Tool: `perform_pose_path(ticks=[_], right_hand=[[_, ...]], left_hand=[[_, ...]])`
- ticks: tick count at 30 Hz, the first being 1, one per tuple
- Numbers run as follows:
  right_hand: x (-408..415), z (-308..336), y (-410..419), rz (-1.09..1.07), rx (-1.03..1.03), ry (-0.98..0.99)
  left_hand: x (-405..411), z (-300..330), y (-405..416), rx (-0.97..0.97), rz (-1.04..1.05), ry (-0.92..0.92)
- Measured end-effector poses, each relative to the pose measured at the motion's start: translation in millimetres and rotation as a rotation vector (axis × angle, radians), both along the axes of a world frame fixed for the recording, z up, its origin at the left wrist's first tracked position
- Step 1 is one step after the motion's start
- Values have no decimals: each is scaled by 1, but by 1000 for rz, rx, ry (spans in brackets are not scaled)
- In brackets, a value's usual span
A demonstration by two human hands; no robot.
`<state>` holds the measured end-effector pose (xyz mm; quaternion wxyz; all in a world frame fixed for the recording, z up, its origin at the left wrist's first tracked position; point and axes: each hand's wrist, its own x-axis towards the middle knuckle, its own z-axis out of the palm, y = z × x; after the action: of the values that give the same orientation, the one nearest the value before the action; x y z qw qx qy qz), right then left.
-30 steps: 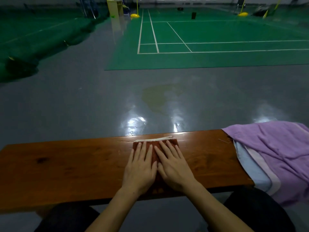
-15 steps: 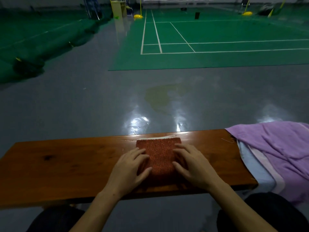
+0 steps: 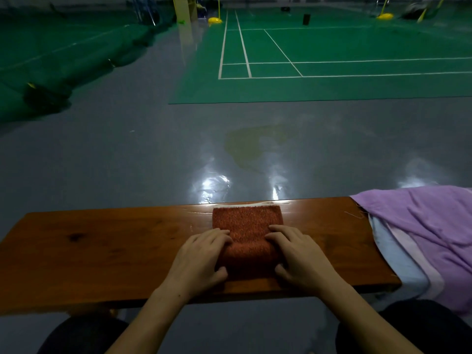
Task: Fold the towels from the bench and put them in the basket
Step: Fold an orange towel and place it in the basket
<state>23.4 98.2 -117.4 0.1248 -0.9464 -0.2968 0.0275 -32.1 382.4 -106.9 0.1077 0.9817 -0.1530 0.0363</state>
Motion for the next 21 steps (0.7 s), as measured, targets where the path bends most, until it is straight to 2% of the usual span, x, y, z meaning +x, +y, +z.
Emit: perform_pose_path(ticks=[4, 7, 16, 21], right_hand=[[5, 3, 1, -31, 75, -17], [6, 9, 0, -91, 218, 47], [9, 10, -6, -184, 463, 252], [8, 10, -3, -261, 497, 291]], left_hand=[[7, 5, 3, -137, 51, -16], [9, 12, 6, -283, 121, 24], [8, 21, 10, -642, 224, 168], [9, 15, 11, -673, 336, 176]])
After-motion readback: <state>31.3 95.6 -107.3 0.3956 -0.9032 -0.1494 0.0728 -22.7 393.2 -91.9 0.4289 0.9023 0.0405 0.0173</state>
